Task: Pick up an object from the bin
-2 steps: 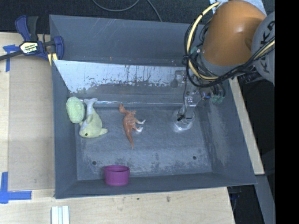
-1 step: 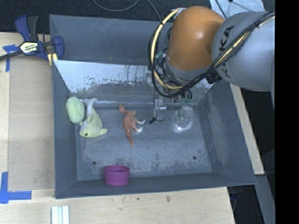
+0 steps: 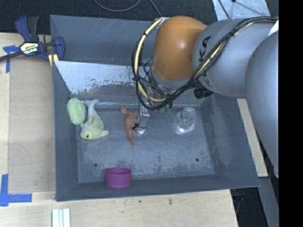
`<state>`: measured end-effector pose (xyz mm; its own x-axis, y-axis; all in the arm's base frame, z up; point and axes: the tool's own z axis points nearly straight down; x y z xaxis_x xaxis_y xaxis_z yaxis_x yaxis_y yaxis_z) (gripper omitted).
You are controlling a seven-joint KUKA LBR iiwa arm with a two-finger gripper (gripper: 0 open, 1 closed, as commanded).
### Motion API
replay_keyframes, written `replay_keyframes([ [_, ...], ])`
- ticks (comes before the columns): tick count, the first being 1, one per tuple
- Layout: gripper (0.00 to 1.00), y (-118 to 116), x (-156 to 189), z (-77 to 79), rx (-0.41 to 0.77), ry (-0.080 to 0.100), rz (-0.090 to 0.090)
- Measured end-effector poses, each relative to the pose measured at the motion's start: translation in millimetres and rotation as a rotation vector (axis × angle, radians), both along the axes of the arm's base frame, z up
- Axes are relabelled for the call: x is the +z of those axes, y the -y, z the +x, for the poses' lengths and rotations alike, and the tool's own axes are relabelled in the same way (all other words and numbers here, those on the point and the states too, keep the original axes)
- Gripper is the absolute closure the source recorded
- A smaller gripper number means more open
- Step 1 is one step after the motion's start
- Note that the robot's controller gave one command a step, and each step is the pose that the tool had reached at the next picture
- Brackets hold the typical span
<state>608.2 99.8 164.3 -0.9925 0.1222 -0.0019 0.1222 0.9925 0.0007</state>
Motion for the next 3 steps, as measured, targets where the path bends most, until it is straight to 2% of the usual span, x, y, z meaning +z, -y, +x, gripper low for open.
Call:
replay_keyframes([
  [1,0.00,8,-29,13.3,0.312,-0.001,-0.001],
  [2,0.00,6,-85,5.2,0.155,0.002,0.000],
  [3,1.00,10,-94,18.5,0.459,0.003,-0.001],
])
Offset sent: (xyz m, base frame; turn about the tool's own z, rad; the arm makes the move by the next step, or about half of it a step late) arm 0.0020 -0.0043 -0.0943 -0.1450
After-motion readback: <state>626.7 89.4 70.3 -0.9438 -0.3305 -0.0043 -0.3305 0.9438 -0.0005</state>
